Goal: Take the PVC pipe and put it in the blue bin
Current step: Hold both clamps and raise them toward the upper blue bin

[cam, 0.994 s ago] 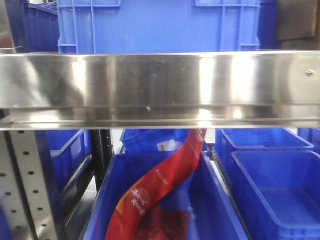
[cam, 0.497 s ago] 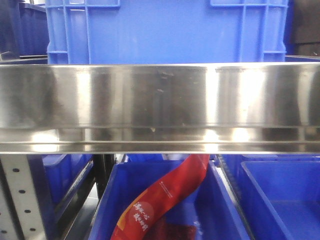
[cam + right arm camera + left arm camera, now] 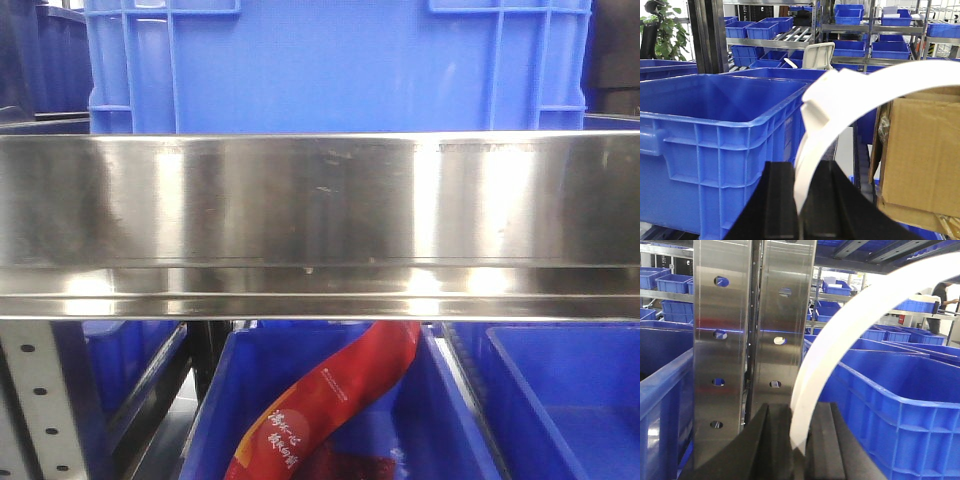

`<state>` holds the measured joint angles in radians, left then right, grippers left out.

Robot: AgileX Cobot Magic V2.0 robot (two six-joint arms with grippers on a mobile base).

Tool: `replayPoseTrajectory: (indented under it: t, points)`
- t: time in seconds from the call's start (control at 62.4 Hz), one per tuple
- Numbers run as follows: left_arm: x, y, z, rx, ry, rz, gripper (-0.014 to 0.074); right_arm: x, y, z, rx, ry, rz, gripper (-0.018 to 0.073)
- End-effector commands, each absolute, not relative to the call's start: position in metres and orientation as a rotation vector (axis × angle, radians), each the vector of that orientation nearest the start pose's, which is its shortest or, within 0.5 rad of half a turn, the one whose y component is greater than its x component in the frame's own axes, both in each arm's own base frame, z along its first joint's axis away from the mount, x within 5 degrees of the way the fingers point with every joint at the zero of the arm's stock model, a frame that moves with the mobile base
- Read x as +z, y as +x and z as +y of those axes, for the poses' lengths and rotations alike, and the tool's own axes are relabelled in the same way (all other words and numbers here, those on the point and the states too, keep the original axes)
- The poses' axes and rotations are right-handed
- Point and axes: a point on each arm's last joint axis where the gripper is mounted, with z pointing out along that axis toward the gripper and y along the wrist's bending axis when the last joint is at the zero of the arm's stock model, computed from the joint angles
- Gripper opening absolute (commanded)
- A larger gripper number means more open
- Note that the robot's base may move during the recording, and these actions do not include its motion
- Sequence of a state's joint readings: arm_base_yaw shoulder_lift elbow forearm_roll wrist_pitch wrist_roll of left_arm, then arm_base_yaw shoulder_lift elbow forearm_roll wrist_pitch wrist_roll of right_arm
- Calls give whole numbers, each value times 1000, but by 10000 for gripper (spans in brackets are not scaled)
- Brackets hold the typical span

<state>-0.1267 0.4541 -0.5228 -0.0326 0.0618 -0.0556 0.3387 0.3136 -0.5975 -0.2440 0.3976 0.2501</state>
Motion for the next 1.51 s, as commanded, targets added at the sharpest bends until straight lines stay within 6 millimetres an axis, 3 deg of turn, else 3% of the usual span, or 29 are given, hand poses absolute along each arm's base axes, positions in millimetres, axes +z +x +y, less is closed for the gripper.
replayPoseTrajectory:
  t: [0.0, 0.481, 0.834, 1.106, 1.283, 1.491]
  points:
    - [355, 96, -12, -179, 20, 1441, -111, 359, 58, 12, 198, -186, 1552, -168]
    - [355, 96, -12, -179, 20, 1441, -111, 359, 58, 12, 198, -186, 1552, -168]
    - [359, 96, -12, -180, 18, 1396, -111, 372, 56, 14, 234, -196, 1408, -168]
    - [361, 96, -12, -181, 17, 1367, -111, 373, 61, 17, 247, -196, 1403, -168]
    - [381, 95, -12, -182, 20, 1393, -111, 384, 75, 23, 330, -153, 1447, -168]
    - [414, 100, -13, -172, 35, 1518, -111, 400, 110, 37, 396, -115, 1551, -168]
